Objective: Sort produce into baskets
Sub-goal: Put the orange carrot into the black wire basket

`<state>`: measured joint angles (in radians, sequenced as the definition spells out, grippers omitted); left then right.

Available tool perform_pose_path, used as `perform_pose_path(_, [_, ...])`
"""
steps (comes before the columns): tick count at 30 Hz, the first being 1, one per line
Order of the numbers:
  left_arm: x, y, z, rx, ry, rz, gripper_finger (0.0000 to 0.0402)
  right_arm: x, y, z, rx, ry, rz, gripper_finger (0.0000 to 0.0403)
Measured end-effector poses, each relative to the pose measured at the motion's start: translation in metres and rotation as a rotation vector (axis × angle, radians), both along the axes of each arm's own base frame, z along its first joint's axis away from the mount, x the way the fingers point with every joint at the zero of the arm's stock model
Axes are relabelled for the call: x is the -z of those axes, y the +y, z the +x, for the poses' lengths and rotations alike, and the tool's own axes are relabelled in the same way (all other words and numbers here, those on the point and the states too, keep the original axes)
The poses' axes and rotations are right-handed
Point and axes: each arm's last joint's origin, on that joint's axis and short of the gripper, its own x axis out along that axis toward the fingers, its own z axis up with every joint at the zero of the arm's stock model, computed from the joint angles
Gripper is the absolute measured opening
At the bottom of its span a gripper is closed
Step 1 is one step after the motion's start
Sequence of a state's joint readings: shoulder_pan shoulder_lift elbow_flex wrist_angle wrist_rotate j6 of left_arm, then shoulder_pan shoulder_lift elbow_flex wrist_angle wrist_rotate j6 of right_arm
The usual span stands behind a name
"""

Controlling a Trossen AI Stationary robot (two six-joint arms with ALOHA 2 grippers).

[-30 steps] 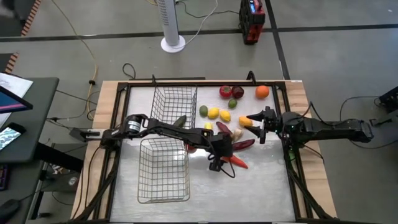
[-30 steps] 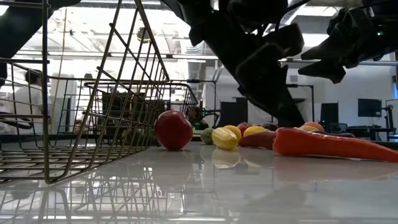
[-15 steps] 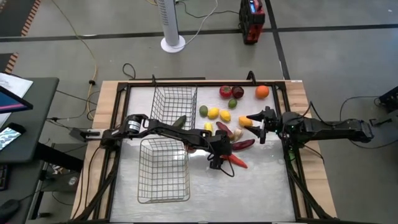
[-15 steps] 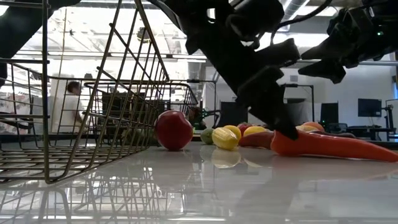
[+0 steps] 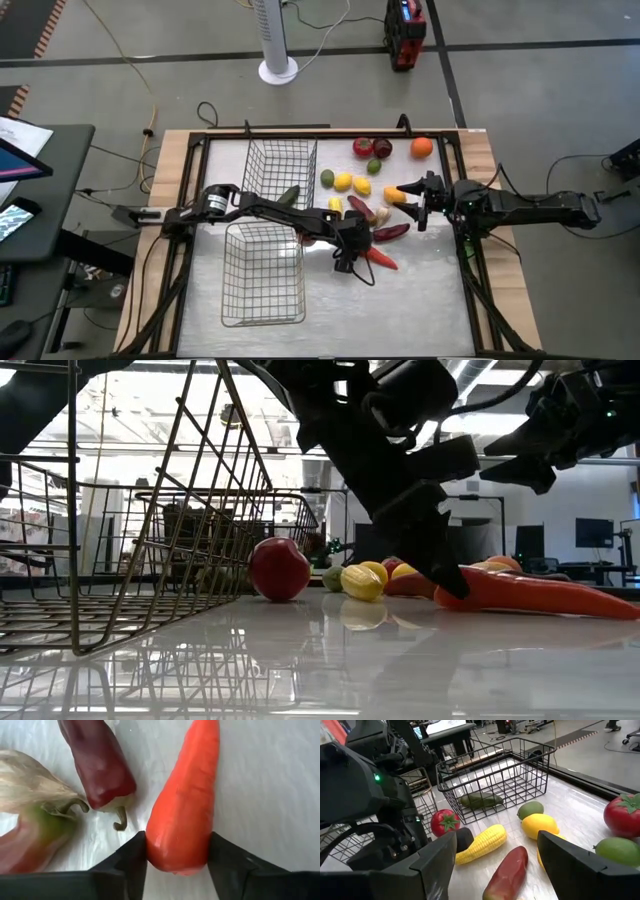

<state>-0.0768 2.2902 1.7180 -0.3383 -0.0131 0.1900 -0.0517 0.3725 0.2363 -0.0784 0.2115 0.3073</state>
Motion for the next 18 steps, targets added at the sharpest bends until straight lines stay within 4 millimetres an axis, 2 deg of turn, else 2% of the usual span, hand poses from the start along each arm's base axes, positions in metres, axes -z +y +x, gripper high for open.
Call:
perform_pose_path(4, [-0.011, 0.000, 0.002, 0.007, 0.024, 0.009, 0.0142, 0.000, 0.000, 0.000, 0.000, 0.000, 0.002, 0.0304])
perform_pose_path(6, [-0.023, 0.000, 0.000, 0.022, 0.051, 0.026, 0.0142, 0.000, 0.000, 0.000, 0.001, -0.001, 0.005, 0.0304])
perform_pose_path(8, [-0.042, 0.001, -0.003, 0.024, 0.058, 0.072, 0.0147, 0.000, 0.000, 0.000, 0.001, 0.001, 0.006, 0.0304])
perform_pose_path(12, [-0.084, 0.007, -0.020, -0.021, 0.066, 0.200, 0.0153, 0.001, 0.000, 0.000, 0.001, 0.006, 0.007, 0.0304])
perform_pose_path(18, [-0.145, 0.031, -0.061, -0.207, 0.070, 0.328, 0.0146, 0.001, 0.000, 0.000, 0.002, 0.005, 0.007, 0.0304])
